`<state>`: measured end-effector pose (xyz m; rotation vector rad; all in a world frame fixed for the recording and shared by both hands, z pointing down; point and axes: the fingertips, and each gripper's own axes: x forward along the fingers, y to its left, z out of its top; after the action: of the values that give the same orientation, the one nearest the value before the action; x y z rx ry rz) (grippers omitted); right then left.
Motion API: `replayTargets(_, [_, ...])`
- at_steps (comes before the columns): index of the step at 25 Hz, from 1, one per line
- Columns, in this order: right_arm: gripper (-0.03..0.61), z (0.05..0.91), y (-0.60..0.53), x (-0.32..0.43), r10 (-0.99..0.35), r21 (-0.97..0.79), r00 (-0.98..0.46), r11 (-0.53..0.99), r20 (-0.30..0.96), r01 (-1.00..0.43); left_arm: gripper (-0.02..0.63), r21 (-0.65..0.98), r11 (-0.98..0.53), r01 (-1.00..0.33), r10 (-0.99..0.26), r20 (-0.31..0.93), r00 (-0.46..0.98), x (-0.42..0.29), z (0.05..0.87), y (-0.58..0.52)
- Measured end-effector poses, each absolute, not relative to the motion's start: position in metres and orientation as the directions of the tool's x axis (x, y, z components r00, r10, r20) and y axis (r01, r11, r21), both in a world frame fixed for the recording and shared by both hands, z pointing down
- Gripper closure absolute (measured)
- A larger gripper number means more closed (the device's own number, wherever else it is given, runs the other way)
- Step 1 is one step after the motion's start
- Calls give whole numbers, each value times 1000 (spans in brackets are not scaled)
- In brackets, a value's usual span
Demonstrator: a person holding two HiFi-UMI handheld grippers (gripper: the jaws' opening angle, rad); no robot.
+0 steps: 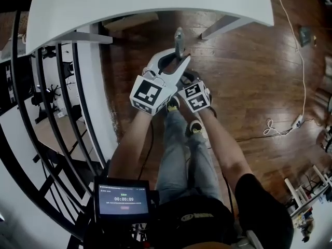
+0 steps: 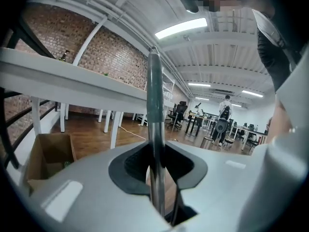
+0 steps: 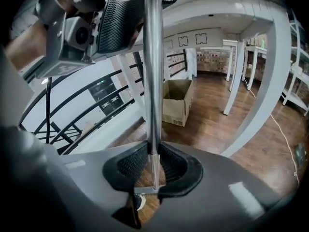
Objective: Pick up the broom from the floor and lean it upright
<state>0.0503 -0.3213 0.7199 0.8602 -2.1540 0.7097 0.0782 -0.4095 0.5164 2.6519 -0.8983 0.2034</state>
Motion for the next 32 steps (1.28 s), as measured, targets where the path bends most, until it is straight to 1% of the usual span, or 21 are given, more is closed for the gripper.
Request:
replayTargets(5, [497,737,-334,47,-338,-249,-523,600,782,-760,520,274,-762,-587,-535,246,808,82,535,-424])
replayTargets(9, [497,750,-346,48,-328,-243,-506,594,798,-767,520,260,-765,-588,-524,280,805,82,547,-436])
replayTargets(13, [497,761,-359,54,-341,-225,-470,561,814,-797,518,225,-779,-585,-513,309,801,82,559,-443])
replayTargets(17, [497,764,-371,53,-366,-216,-463,547,807,-809,517,226,-764,-604,-530,315,788,78,563,-455])
replayTargets(21, [497,767,-378,51,-382,-228,-448,499,808,-836,512,203,-772,-602,-522,338,783,76,566,-464])
replayTargets(26, [489,769,-383,51,-384,-239,-445,476,809,-846,505,191,-778,-599,-527,323,787,73,565,-467])
replayTargets(29, [485,770,-384,51,-381,-242,-446,476,810,-846,474,192,-775,-602,-534,309,787,70,566,-469])
replayTargets(32, [483,768,-384,51,-383,-233,-450,494,807,-838,465,195,-773,-604,-538,303,787,68,566,-471])
